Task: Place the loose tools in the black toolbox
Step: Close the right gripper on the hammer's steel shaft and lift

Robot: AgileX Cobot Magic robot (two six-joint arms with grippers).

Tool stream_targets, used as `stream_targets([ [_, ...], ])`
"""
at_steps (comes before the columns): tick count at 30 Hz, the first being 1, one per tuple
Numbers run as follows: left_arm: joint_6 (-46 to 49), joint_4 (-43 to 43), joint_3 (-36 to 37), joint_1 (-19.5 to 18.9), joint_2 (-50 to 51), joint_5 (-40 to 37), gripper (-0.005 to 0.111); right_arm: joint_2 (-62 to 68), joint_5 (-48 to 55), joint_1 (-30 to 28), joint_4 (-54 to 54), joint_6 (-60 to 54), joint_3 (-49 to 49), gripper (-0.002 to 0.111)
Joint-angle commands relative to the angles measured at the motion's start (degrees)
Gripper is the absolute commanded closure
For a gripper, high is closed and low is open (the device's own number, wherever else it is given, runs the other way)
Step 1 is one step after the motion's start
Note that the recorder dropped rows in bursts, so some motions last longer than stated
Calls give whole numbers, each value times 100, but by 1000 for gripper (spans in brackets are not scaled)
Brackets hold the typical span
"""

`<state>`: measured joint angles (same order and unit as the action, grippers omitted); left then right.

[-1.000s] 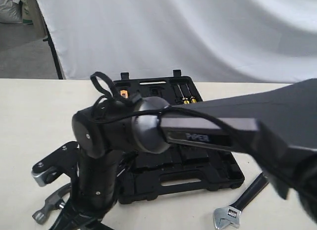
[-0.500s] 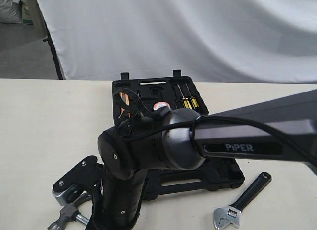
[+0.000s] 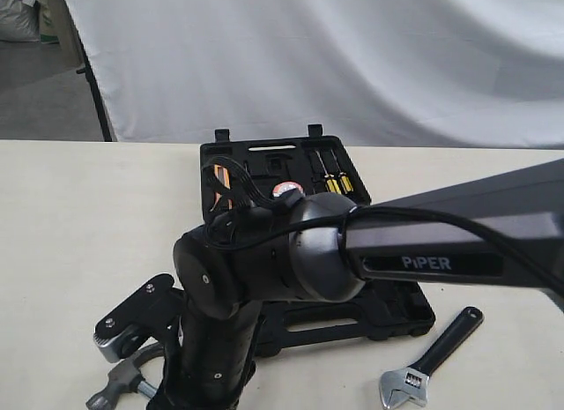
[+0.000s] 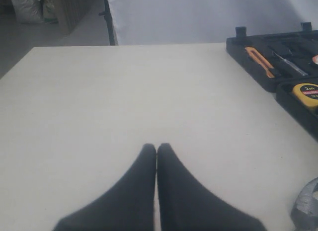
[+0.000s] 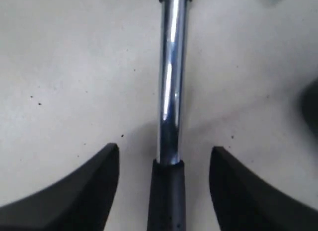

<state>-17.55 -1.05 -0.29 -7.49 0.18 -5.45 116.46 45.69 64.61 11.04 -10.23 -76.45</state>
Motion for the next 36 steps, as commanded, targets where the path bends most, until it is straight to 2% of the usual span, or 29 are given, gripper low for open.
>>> stream_targets([
  [1, -27, -25, -15, -145, -18, 41, 106, -29, -246, 8, -67, 32, -232, 49],
  [6, -27, -25, -15, -145, -18, 41, 106, 25, -719, 8, -67, -74, -734, 50],
  [11, -27, -25, -15, -145, -18, 41, 106, 331, -729, 8, -67, -112, -935, 50],
  [17, -27, -25, -15, -145, -18, 41, 106, 873, -772, 19, -52, -377, -947, 50],
  [30, -27, -25, -15, -145, -18, 41, 106, 874, -772, 19, -42, -460, -947, 50],
  [31, -27, -25, -15, -145, -18, 41, 106, 874, -772, 19, -42, -460, -947, 52],
  [36, -27, -25, -15, -145, -18, 41, 106, 874, -772, 19, -42, -460, -947, 79],
])
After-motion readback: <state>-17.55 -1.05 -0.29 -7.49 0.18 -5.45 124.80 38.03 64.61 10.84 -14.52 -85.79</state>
